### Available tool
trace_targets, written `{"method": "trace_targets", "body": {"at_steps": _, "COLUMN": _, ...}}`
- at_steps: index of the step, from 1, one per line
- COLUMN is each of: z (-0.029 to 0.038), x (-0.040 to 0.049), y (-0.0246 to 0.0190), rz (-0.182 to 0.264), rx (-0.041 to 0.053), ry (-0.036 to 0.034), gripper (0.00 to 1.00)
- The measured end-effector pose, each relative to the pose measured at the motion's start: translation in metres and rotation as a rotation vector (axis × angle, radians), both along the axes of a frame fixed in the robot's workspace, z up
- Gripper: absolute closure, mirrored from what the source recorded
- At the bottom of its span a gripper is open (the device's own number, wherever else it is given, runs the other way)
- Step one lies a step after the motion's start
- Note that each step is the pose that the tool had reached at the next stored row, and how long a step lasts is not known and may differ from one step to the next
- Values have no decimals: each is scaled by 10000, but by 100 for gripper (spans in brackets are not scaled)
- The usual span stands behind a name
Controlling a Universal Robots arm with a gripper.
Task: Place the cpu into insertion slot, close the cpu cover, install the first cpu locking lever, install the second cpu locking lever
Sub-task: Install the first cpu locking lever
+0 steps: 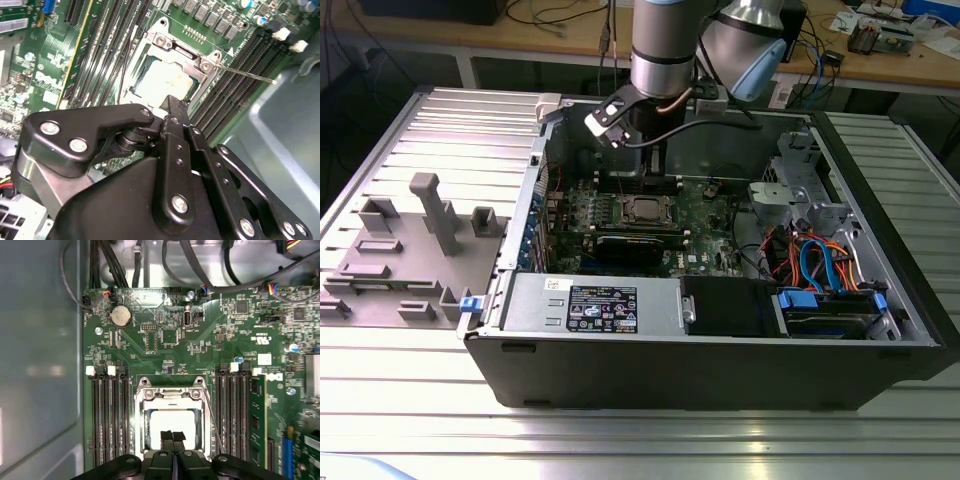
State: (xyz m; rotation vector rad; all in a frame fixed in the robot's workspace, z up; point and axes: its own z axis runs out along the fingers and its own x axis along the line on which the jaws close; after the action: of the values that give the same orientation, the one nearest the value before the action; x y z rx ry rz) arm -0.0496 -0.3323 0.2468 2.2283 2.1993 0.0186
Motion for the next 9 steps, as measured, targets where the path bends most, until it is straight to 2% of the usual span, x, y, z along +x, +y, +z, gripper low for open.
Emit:
{"method": "trace_targets", "body": {"at_steps": 3, "z": 78, "x": 0, "y": 0, "rz": 7, "rx": 1, "ry": 6, "gripper": 89}}
{"method": "trace_targets", "body": {"at_steps": 4, "z": 80, "x": 1, "y": 0, "rz": 177, "rx": 2, "ry": 27, "gripper": 89}}
{"method": "trace_targets", "body": {"at_steps": 9, "z": 81, "x": 0, "y": 0, "rz": 1232, "rx": -2, "ry": 32, "gripper": 89}}
